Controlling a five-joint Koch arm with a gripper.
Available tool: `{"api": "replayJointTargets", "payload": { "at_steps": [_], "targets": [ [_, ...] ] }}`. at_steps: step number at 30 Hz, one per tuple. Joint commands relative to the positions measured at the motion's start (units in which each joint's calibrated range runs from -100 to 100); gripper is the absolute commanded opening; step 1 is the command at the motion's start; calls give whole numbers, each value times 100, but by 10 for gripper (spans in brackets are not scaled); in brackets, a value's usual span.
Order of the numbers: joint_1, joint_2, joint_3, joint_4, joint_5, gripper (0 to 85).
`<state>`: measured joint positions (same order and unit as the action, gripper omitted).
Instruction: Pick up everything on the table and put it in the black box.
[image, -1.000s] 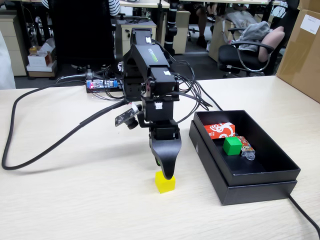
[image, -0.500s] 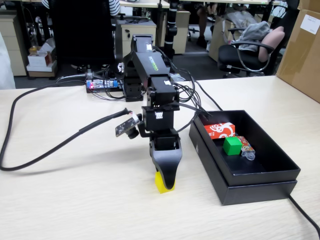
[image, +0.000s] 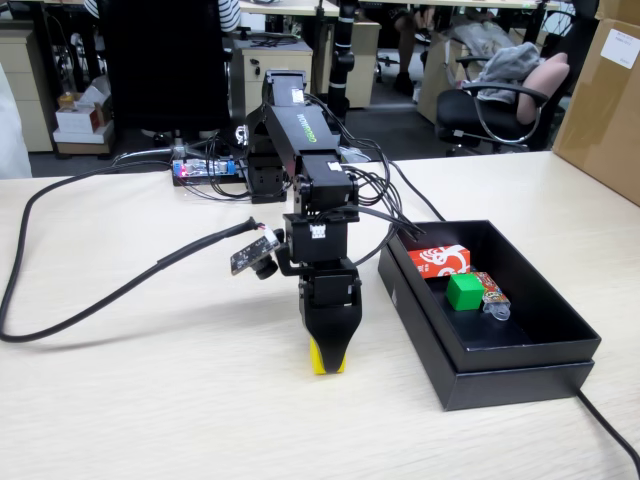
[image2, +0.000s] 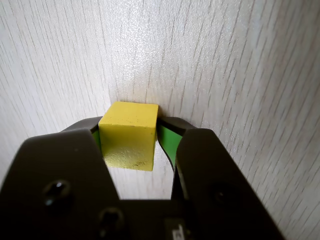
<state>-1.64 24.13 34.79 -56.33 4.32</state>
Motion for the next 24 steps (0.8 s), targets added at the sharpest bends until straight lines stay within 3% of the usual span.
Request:
{"api": "replayJointTargets", "payload": {
  "at_steps": [1, 8, 18, 24],
  "targets": [
    [-5, -78, 247, 160, -24, 211],
    [5, -1042, -25, -220, 10, 211],
    [391, -4989, -2618, -367, 34, 213],
    [523, -5459, -2836, -367, 88, 213]
  ]
}}
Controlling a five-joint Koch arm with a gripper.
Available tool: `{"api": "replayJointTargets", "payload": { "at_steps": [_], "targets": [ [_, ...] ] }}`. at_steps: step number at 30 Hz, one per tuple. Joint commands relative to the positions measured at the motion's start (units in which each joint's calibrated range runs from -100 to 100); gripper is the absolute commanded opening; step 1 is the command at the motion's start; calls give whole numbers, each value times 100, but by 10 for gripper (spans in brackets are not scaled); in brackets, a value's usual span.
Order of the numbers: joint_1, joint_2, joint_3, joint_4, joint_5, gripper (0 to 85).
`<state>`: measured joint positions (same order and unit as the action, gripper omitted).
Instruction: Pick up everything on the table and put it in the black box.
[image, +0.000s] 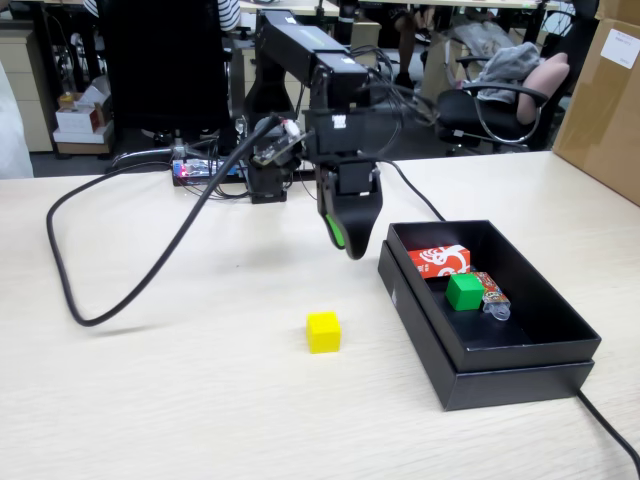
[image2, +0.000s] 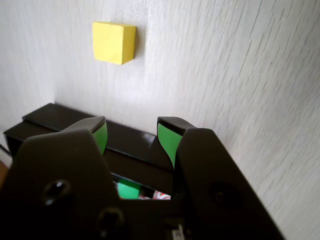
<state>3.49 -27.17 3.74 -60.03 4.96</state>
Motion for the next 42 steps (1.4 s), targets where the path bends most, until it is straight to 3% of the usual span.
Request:
{"api": "replayJointTargets", "payload": {
  "at_steps": [1, 4, 9, 18, 32, 42],
  "targets": [
    [-10, -238, 333, 3, 15, 215],
    [-137, 256, 514, 12, -49, 439],
    [-337, 829, 559, 254, -147, 477],
    [-552, 1701, 786, 850, -264, 479],
    [-488, 2941, 1221, 867, -234, 472],
    [-518, 3491, 1502, 867, -205, 354]
  ]
}}
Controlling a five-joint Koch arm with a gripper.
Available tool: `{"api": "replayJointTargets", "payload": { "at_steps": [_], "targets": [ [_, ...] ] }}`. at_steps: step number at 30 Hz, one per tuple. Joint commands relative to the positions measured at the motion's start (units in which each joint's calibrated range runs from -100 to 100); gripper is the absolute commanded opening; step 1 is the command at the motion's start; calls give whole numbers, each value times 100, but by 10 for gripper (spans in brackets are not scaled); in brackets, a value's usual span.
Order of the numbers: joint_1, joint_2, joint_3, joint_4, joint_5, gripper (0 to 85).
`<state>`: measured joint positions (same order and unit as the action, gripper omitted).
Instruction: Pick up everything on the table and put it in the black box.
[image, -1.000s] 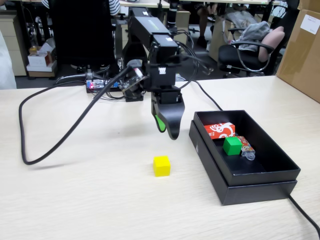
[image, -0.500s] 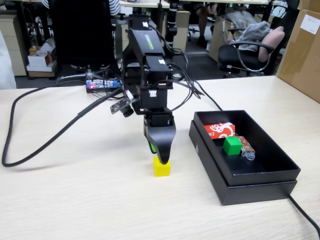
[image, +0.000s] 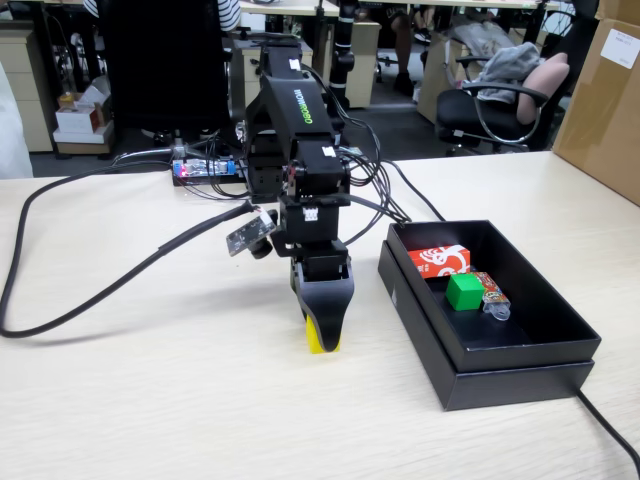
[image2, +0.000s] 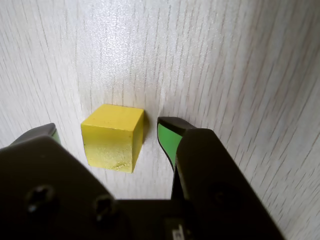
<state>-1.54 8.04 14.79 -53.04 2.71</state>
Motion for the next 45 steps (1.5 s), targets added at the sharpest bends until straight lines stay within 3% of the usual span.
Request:
{"api": "replayJointTargets", "payload": {
  "at_steps": [1, 4, 7, 14, 22, 31, 38, 45],
  "targets": [
    [-24, 5, 434, 168, 39, 305],
    [-49, 5, 461, 306, 49, 165],
    [-54, -7, 488, 358, 49, 105],
    [-59, -305, 497, 229, 68, 105],
    [137, -2141, 279, -972, 132, 105],
    [918, -4413, -627, -1041, 342, 106],
    [1485, -3828, 660, -1041, 513, 105],
    [1514, -2279, 1630, -1033, 552, 105]
  ]
}}
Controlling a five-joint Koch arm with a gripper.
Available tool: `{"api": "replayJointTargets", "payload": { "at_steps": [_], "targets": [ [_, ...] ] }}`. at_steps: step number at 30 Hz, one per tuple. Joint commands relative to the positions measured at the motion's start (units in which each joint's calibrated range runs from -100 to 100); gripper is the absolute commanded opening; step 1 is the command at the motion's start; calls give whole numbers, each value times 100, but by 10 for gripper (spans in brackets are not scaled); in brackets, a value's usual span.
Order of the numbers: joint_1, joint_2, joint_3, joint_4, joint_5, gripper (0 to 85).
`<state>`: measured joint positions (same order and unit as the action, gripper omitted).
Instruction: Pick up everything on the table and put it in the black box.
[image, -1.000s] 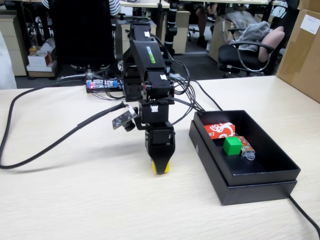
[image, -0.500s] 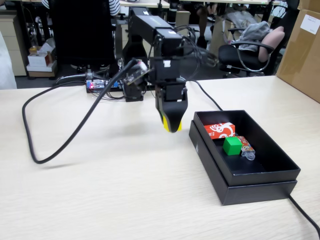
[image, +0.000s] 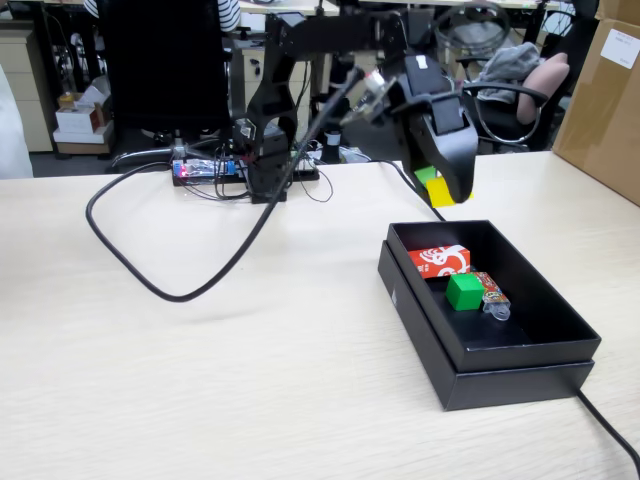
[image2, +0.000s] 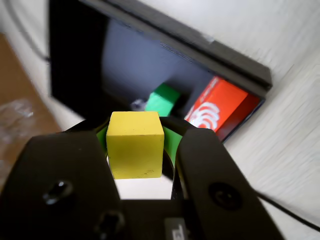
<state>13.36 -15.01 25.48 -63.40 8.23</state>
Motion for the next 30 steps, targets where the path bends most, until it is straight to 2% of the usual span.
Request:
{"api": "replayJointTargets", "payload": {
  "at_steps": [1, 15, 17, 18, 24, 25, 28, 30],
  "targets": [
    [24, 176, 553, 4, 10, 105],
    [-63, 1438, 54, 332, 68, 113],
    [-63, 1472, -73, 340, 34, 290],
    [-63, 1472, -118, 332, 24, 328],
    [-73, 1197, -191, 340, 15, 356],
    [-73, 887, -164, 340, 10, 384],
    [-156, 15, -82, 340, -24, 386],
    [-274, -375, -64, 366, -49, 416]
  ]
}}
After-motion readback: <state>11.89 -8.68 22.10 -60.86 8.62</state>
